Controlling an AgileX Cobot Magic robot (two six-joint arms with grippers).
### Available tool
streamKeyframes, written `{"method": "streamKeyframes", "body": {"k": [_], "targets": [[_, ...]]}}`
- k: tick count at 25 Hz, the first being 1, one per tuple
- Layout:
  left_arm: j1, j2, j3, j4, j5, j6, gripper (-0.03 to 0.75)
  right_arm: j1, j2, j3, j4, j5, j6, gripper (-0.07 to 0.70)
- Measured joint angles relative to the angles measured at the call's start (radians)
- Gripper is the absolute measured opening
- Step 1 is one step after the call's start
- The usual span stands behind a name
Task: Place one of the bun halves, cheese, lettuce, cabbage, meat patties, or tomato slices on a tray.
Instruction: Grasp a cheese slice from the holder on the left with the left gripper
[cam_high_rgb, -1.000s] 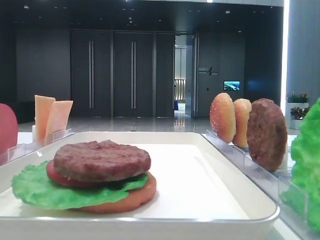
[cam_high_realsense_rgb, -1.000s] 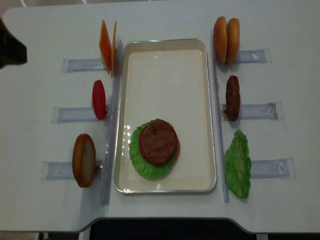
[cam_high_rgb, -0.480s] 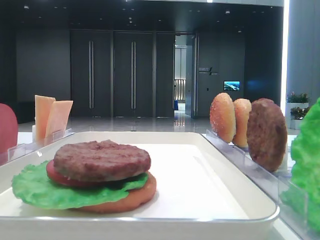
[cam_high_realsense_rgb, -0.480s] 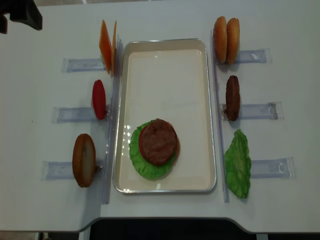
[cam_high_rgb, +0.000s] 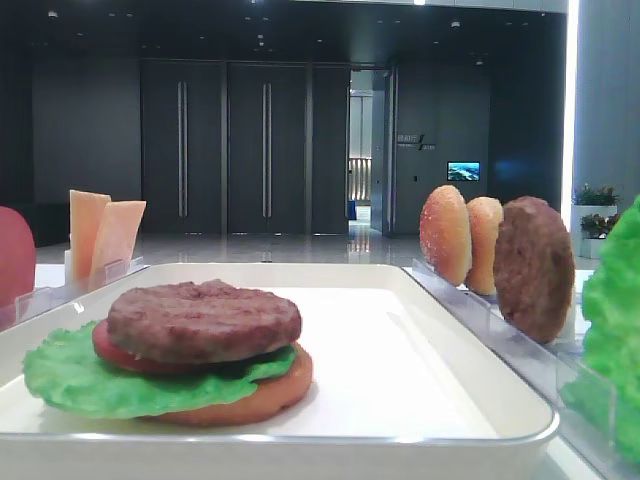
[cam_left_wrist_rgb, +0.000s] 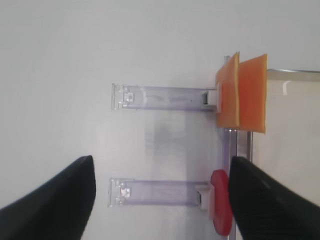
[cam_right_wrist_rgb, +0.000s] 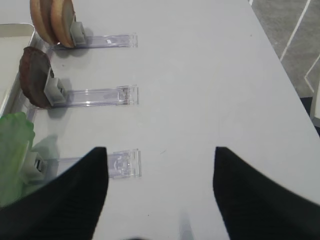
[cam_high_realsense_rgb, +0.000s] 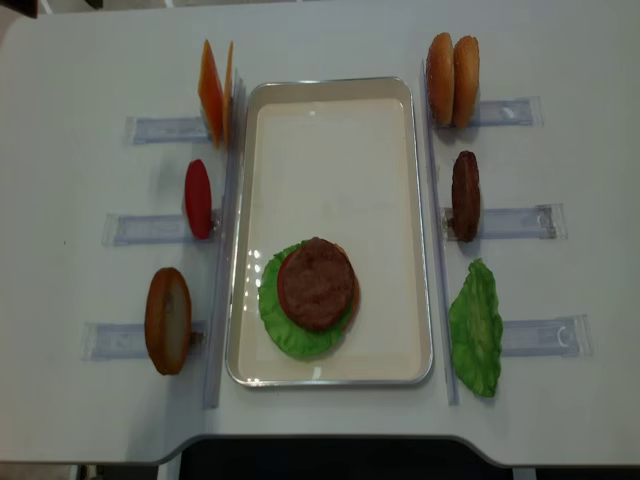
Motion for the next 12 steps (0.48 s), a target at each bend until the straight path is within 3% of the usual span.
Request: {"method": "streamKeyframes", "body": {"k": [12], "targets": [[0.0, 0.212, -0.259, 0.005, 0.009, -0.001, 0.636, 0.0, 0.0, 0.0, 0.0, 0.0, 0.0, 0.435]]}}
